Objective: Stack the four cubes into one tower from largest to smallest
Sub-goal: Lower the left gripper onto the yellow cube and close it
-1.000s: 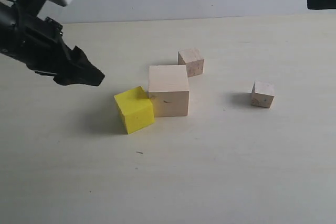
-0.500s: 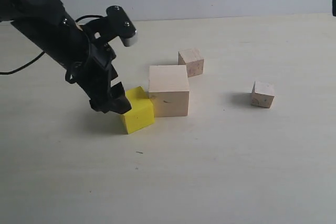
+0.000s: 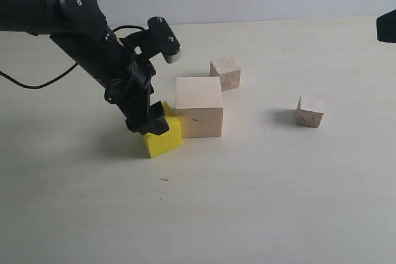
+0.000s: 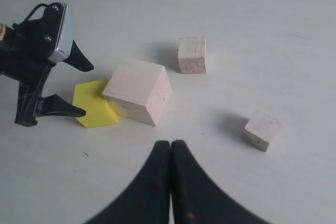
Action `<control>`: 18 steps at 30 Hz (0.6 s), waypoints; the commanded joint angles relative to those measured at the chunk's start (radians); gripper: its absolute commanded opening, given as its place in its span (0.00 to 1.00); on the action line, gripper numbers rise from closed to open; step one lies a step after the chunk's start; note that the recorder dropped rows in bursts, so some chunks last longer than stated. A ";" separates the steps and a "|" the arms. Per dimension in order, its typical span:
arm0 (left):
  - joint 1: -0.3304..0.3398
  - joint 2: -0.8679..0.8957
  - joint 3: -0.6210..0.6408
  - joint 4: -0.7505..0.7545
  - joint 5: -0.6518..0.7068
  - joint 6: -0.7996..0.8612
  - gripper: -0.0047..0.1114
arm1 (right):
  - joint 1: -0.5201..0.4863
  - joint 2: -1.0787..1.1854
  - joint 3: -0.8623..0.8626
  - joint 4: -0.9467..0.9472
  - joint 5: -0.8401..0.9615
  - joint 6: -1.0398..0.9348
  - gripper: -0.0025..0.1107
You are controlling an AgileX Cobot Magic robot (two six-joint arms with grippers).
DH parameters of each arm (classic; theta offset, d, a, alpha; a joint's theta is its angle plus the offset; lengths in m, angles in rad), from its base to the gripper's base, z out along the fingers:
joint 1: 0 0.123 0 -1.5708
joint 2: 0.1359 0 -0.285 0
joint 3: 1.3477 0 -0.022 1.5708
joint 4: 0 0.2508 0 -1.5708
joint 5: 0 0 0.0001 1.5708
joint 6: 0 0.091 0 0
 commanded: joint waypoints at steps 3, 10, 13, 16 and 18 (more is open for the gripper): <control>-0.005 0.050 -0.007 -0.003 -0.012 -0.007 0.73 | 0.003 -0.008 0.003 -0.007 -0.008 0.000 0.02; -0.005 0.095 -0.007 -0.029 -0.033 -0.007 0.73 | 0.003 -0.008 0.003 -0.007 -0.018 0.004 0.02; -0.005 0.098 -0.007 -0.032 -0.050 -0.007 0.73 | 0.003 -0.006 0.003 -0.007 -0.018 0.004 0.02; -0.005 0.098 -0.007 -0.032 -0.076 -0.007 0.73 | 0.003 -0.002 0.003 -0.007 -0.018 0.004 0.02; -0.005 0.098 -0.007 -0.033 -0.089 -0.007 0.73 | 0.003 -0.002 0.003 -0.007 -0.018 0.004 0.02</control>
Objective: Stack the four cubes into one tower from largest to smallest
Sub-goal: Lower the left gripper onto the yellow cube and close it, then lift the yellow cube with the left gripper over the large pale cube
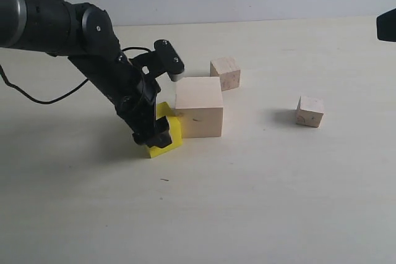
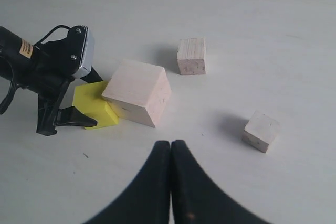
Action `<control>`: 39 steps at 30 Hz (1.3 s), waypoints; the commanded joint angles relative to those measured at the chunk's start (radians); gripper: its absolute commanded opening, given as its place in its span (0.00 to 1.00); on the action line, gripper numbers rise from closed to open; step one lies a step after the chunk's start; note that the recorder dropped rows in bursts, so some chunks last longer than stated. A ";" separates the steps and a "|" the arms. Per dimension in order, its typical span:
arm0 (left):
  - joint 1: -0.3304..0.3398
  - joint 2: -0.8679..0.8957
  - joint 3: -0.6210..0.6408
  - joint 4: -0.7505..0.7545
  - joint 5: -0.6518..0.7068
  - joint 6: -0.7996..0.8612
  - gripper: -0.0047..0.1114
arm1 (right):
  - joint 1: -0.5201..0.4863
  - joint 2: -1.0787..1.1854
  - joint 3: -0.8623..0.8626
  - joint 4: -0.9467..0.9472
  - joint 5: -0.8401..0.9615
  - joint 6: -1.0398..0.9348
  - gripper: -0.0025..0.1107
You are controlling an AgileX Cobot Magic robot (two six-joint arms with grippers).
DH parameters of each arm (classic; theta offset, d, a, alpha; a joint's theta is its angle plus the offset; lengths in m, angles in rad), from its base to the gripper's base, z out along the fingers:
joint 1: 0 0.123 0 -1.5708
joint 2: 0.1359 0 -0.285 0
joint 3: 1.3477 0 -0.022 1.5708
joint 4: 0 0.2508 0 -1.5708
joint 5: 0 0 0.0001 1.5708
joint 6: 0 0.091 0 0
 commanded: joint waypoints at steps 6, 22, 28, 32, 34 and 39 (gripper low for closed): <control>-0.005 0.001 -0.007 -0.015 -0.030 -0.007 0.50 | 0.003 -0.002 0.003 -0.007 -0.015 0.002 0.02; -0.005 -0.066 -0.007 0.293 0.301 -0.276 0.04 | 0.003 -0.004 0.003 -0.007 -0.013 0.005 0.02; -0.005 -0.212 -0.036 0.289 0.348 -0.239 0.04 | 0.003 -0.006 0.003 -0.007 -0.004 0.005 0.02; -0.005 -0.240 -0.151 0.255 0.481 -0.162 0.04 | 0.003 -0.006 0.003 -0.007 -0.006 0.005 0.02; -0.005 -0.225 -0.237 0.255 0.550 -0.121 0.04 | 0.003 -0.006 0.003 -0.007 -0.006 0.005 0.02; -0.006 -0.152 -0.450 0.221 0.600 -0.038 0.04 | 0.003 -0.006 0.003 -0.007 -0.006 0.005 0.02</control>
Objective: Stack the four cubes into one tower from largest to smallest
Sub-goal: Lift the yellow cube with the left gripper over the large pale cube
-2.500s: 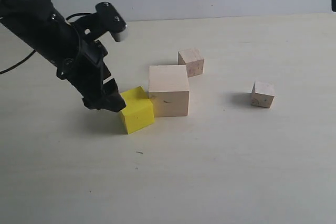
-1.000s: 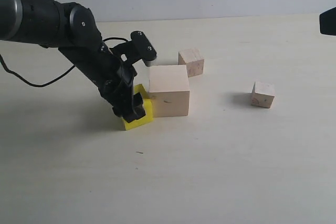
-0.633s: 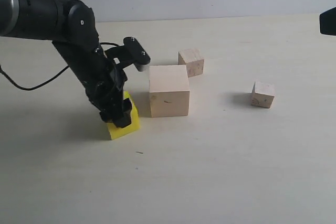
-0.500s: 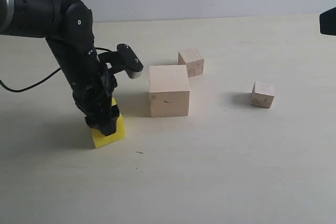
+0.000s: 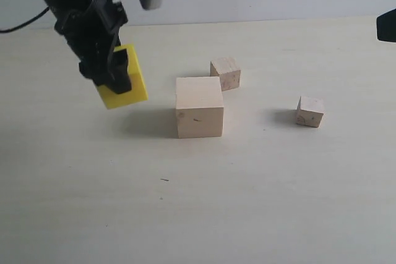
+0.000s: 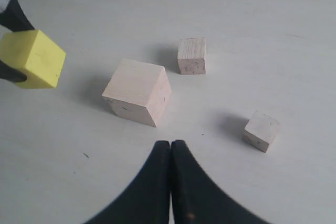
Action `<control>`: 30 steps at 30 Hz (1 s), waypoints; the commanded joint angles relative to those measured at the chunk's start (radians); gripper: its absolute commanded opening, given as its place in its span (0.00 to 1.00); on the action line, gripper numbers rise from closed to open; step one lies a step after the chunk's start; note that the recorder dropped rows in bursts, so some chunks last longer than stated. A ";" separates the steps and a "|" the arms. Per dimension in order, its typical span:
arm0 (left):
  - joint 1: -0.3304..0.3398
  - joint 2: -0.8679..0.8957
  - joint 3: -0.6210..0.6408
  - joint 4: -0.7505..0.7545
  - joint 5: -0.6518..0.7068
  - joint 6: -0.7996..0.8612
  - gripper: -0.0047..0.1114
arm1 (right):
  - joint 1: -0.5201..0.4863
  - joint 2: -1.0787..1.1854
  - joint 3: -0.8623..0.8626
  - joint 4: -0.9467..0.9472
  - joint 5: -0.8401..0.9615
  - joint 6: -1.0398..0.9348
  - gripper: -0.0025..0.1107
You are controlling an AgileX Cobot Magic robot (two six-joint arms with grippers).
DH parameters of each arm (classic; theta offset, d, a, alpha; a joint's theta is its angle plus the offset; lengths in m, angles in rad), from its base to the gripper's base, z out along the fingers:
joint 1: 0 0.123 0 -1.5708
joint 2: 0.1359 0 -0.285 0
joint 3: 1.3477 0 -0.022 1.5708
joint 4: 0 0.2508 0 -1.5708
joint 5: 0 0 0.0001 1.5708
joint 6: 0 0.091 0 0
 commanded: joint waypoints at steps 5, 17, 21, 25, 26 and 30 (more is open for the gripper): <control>-0.017 0.139 -0.288 -0.140 0.037 0.135 0.04 | 0.003 -0.006 0.003 -0.007 -0.004 0.003 0.02; -0.127 0.285 -0.339 0.005 0.037 0.183 0.04 | 0.003 -0.006 0.003 -0.005 -0.004 0.003 0.02; -0.128 0.292 -0.339 0.010 0.037 0.183 0.04 | 0.003 -0.006 0.003 -0.005 -0.004 0.003 0.02; -0.128 0.325 -0.388 -0.002 0.037 0.176 0.04 | 0.003 -0.006 0.003 0.000 -0.008 0.003 0.02; -0.128 0.348 -0.425 -0.024 0.037 0.162 0.04 | 0.003 -0.006 0.003 0.000 -0.008 0.003 0.02; -0.128 0.382 -0.464 -0.061 0.037 0.160 0.04 | 0.003 -0.006 0.003 0.000 -0.008 0.003 0.02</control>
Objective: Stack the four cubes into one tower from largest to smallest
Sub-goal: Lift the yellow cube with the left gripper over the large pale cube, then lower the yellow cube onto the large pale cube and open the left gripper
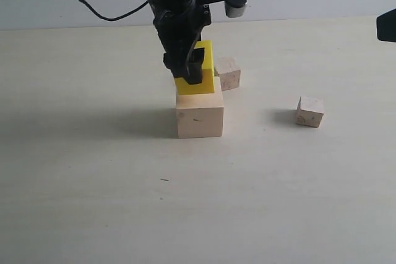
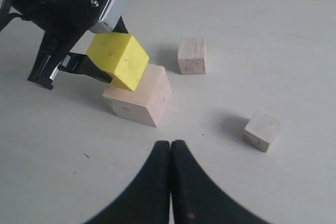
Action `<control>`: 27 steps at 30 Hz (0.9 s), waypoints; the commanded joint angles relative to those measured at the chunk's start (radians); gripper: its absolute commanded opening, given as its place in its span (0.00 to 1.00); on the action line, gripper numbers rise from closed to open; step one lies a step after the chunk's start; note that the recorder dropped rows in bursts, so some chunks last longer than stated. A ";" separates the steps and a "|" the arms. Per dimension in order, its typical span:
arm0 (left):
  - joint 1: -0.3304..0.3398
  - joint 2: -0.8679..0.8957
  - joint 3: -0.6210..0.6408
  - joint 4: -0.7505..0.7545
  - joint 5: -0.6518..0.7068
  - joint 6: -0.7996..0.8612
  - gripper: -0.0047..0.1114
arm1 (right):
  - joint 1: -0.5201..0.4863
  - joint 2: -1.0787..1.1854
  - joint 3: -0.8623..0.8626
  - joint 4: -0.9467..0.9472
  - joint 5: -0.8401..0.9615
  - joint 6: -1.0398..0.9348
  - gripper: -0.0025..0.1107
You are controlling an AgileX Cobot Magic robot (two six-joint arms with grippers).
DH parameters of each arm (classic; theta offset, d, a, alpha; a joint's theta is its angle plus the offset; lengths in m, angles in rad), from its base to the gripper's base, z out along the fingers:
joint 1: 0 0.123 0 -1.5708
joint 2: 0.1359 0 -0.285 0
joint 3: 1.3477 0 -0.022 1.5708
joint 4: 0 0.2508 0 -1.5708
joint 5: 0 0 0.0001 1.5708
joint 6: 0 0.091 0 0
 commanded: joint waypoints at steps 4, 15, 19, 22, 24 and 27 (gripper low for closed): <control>0.000 0.028 -0.028 -0.019 -0.002 -0.042 0.04 | 0.003 -0.006 0.003 0.000 -0.010 0.003 0.02; 0.002 0.028 0.004 -0.022 -0.002 -0.035 0.36 | 0.003 -0.006 0.003 0.000 -0.004 0.003 0.02; 0.002 0.028 0.029 -0.022 -0.002 -0.035 0.52 | 0.003 -0.006 0.003 0.000 -0.004 0.003 0.02; 0.002 0.028 0.029 -0.024 -0.002 -0.035 0.56 | 0.003 -0.006 0.003 0.000 -0.004 0.003 0.02; 0.002 0.028 0.029 -0.024 -0.002 -0.050 0.59 | 0.003 -0.006 0.003 0.000 -0.004 0.003 0.02; 0.002 0.026 0.029 -0.024 -0.002 -0.080 0.68 | 0.003 -0.006 0.003 0.000 -0.004 0.003 0.02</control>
